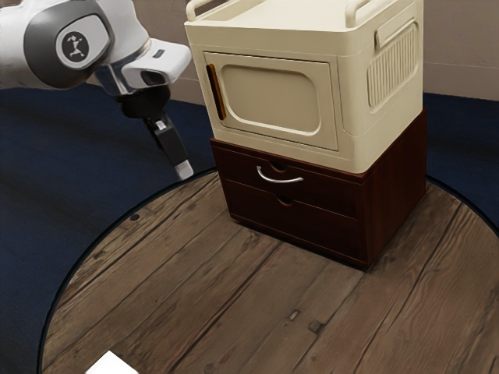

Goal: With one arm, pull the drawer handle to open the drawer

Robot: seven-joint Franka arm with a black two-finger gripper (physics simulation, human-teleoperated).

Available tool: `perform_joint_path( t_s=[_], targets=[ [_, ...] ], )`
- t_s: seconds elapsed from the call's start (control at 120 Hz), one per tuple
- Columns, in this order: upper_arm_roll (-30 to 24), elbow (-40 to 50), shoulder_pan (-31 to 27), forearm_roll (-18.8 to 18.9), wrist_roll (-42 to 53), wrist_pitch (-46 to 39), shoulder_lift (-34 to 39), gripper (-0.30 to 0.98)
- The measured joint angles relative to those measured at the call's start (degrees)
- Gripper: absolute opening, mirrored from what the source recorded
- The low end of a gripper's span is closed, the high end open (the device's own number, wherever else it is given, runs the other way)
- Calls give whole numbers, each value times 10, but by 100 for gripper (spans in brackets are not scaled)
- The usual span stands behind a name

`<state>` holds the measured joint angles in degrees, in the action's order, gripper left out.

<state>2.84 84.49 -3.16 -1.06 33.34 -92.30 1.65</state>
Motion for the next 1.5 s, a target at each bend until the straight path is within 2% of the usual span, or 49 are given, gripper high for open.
perform_joint_path(
  t_s=[0.2, 0.333, 0.367, 0.433, 0.483, 0.6, 0.75, 0.825, 0.933, 1.125, 1.192, 1.375, 1.433, 1.5],
  targets=[
    [26, -24, 9, -33, 1, 13, -20, 69],
    [46, -118, 16, -51, 2, 49, -15, 68],
    [38, -134, 8, -41, 3, 62, -3, 68],
    [-21, -161, -49, 1, 13, 76, 6, 68],
    [-50, -166, -62, 21, 32, 66, -5, 68],
    [-74, -108, -44, 33, 96, 0, -24, 68],
    [-75, -9, 0, 1, 187, -98, -13, 66],
    [-58, 47, 38, -18, 237, -150, 1, 63],
    [-14, 60, 93, -34, 305, -201, -11, 54],
    [31, 65, 133, -24, 408, -235, 5, 46],
    [39, 72, 108, -10, 440, -239, 13, 43],
    [48, 97, -45, 5, 510, -262, 14, 39],
    [48, 101, -61, 3, 528, -267, 15, 38],
    [48, 104, -50, -2, 547, -272, 17, 37]
  ],
)
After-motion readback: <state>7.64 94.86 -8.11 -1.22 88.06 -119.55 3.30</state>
